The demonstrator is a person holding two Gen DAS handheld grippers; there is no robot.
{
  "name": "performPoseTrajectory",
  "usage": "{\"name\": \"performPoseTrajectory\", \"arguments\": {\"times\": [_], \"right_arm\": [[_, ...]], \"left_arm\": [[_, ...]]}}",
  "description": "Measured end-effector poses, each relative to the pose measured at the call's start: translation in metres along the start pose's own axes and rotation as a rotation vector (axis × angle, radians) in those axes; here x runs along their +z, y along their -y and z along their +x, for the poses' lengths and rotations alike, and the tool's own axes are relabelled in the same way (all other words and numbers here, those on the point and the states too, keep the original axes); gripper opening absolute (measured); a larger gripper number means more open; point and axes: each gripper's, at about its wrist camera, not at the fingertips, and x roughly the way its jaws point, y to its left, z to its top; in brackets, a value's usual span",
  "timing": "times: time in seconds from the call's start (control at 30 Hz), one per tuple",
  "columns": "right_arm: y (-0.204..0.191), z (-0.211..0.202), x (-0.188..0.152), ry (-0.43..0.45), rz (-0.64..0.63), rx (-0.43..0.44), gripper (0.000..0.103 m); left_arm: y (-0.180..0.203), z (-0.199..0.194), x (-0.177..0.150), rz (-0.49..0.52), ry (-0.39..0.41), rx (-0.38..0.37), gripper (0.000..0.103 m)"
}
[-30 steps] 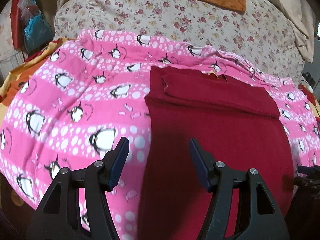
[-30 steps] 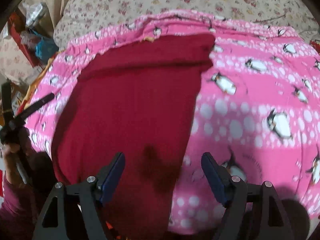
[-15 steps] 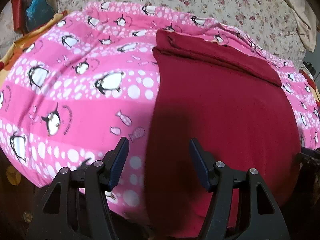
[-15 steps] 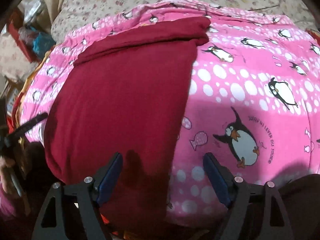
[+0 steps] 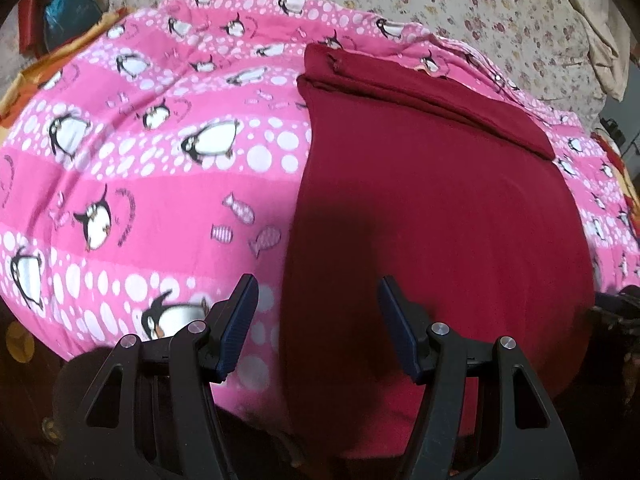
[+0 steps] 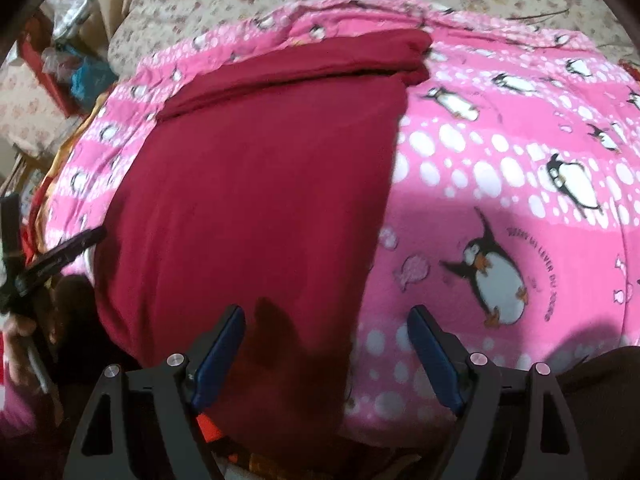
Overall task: Fold small clothes
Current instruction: 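Move both open tools to the hem end of the shirt strip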
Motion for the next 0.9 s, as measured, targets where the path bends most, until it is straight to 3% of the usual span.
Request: {"name": "performPoseTrajectory", "arguments": {"times": [0.17,0.3,0.5,0.63,0.77,0.9], "right_arm": [[-0.005,0.005,-0.016,-0.105,-0.034,0.017,0.082],[-0.01,0.014,-0.024,-0.158,-0.037,0.035,0.082],[-0.02,0.023,-0.027,-0.189,-0.043,0.068,0.09],[-0.022,0.023,-0.026,-0.18,-0.035,0.077,0.09],[-0.021,0.02,-0.023,-0.141,0.013,0.189,0.09],[-0.026,0.022,-0.023,-0.145,-0.021,0.178,0.09]], "left_arm": [[-0.016,0.002,-0.013,-0.047,-0.059,-0.064,0.062],[-0.011,0.002,-0.022,-0.019,-0.072,-0.062,0.062],[-0.004,0.002,-0.033,0.003,-0.104,-0.09,0.062],[-0.003,0.004,-0.039,0.018,-0.146,-0.119,0.062],[-0.005,0.006,-0.04,0.0,-0.16,-0.13,0.062],[-0.002,0.006,-0.042,0.003,-0.162,-0.116,0.062]]}}
